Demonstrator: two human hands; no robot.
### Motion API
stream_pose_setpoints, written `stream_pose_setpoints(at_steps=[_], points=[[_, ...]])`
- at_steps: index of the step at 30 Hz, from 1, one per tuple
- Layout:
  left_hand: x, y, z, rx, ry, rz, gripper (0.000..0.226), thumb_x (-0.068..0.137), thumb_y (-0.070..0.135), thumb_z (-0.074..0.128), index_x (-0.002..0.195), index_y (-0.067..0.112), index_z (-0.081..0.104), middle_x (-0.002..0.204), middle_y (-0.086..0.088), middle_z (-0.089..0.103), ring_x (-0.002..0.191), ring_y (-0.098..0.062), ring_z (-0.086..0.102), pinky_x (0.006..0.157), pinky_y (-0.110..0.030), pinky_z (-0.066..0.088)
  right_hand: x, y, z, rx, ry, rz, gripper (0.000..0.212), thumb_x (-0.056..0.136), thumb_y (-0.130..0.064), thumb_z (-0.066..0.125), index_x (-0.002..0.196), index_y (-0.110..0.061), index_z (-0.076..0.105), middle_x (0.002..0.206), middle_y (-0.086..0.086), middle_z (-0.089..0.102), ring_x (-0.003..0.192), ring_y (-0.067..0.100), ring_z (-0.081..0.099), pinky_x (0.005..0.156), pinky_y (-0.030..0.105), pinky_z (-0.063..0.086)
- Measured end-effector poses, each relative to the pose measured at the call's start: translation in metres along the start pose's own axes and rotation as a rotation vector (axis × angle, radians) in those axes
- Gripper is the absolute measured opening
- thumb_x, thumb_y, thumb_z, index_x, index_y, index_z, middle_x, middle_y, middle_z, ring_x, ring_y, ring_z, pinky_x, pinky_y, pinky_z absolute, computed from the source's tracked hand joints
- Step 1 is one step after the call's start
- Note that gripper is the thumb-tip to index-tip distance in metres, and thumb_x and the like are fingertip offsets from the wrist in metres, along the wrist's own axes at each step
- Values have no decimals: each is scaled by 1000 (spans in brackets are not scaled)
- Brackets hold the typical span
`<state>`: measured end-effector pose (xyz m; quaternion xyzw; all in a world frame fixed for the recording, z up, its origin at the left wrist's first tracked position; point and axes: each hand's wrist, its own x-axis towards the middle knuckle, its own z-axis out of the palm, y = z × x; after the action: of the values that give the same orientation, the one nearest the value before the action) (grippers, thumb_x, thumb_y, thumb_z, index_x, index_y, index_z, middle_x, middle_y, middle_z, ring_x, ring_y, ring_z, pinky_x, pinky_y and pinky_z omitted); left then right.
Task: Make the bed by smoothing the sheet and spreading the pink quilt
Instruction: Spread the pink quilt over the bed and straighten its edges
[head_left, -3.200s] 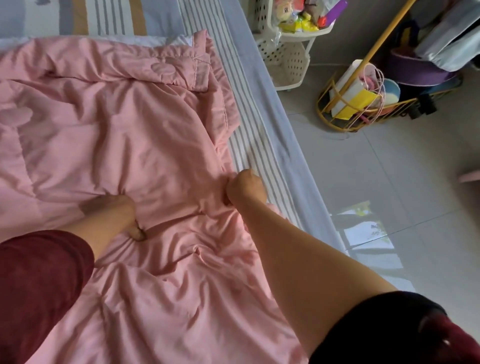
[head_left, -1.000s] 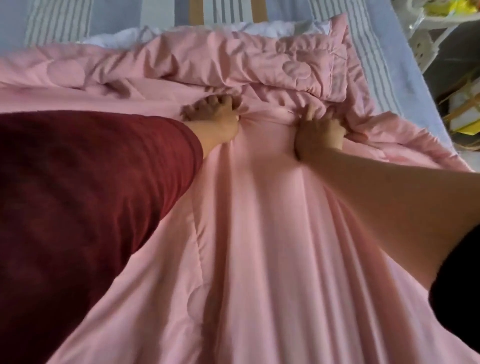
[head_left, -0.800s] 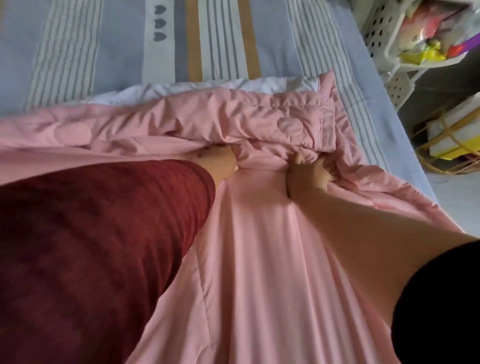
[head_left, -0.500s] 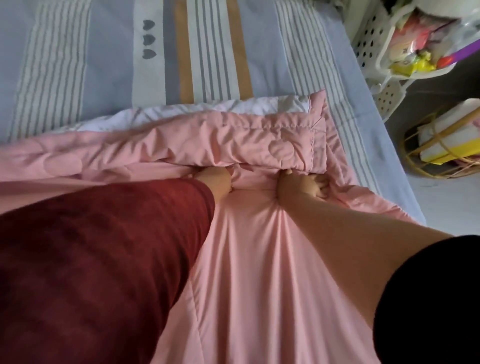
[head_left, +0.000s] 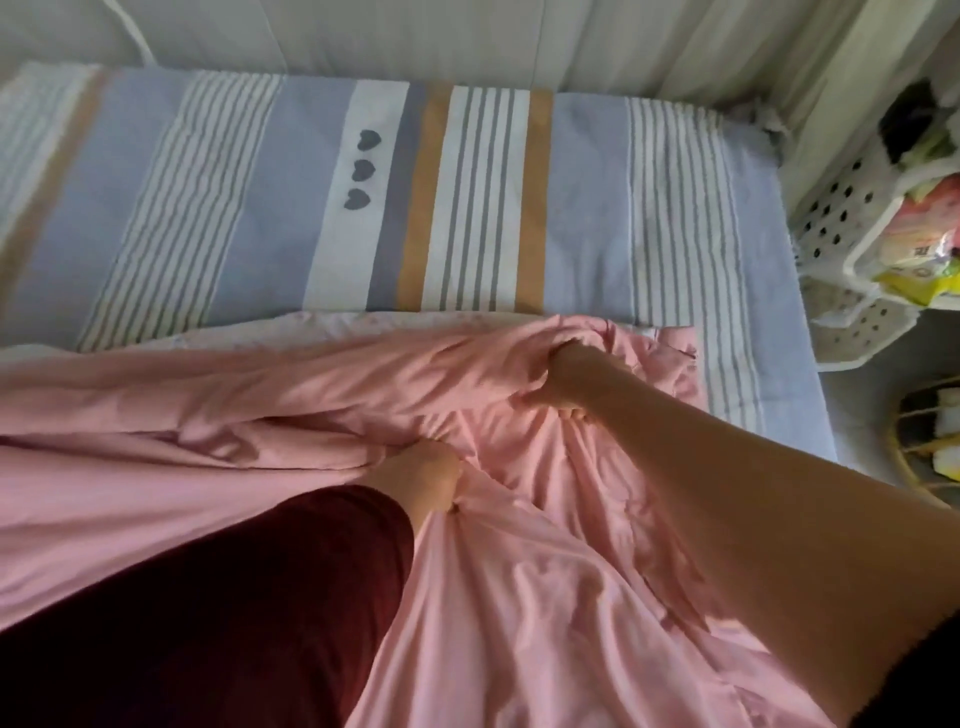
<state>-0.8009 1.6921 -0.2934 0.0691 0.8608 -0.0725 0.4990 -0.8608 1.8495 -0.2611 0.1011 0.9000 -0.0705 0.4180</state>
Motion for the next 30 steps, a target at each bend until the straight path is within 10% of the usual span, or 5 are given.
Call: stream_pose_setpoints(at_steps=[7, 14, 19, 23, 30], points=[[-9, -20, -42, -498, -455, -14, 21, 83, 29, 73, 93, 13, 64, 78, 0, 60, 70, -13, 61, 53, -22, 50, 18, -2, 34, 69, 79, 65, 79, 72, -58, 73, 135, -16, 50, 132, 3, 55, 123, 27, 54, 90, 41, 48], [17, -55, -60, -1959, -424, -57, 85, 67, 69, 63, 111, -3, 61, 110, -15, 69, 100, -27, 67, 84, -40, 54, 20, 3, 40, 156, 105, 74, 87, 67, -62, 75, 135, -17, 46, 124, 1, 58, 117, 25, 58, 88, 37, 49], [33, -27, -59, -1897, -246, -217, 49, 95, 46, 42, 113, 3, 57, 100, -12, 70, 86, -23, 66, 77, -38, 49, 15, 7, 38, 259, 53, 43, 110, 35, -80, 68, 128, -20, 58, 120, 3, 63, 115, 26, 59, 95, 40, 51], [19, -15, -69, -1884, -130, -100, 33, 100, 29, 32, 114, 10, 55, 89, -9, 66, 78, -20, 62, 59, -30, 54, -21, 36, 41, 746, 26, -190, 40, 74, -29, 80, 111, -17, 71, 111, -2, 71, 109, 11, 62, 94, 23, 46], [30, 19, -164, -2100, 355, 424, 55, 83, 36, 70, 133, 32, 46, 121, -2, 61, 88, -8, 58, 80, -23, 44, -39, 103, 9, 978, 687, 36, 30, 87, -15, 67, 116, -22, 67, 133, -6, 57, 125, 11, 51, 103, 21, 37]])
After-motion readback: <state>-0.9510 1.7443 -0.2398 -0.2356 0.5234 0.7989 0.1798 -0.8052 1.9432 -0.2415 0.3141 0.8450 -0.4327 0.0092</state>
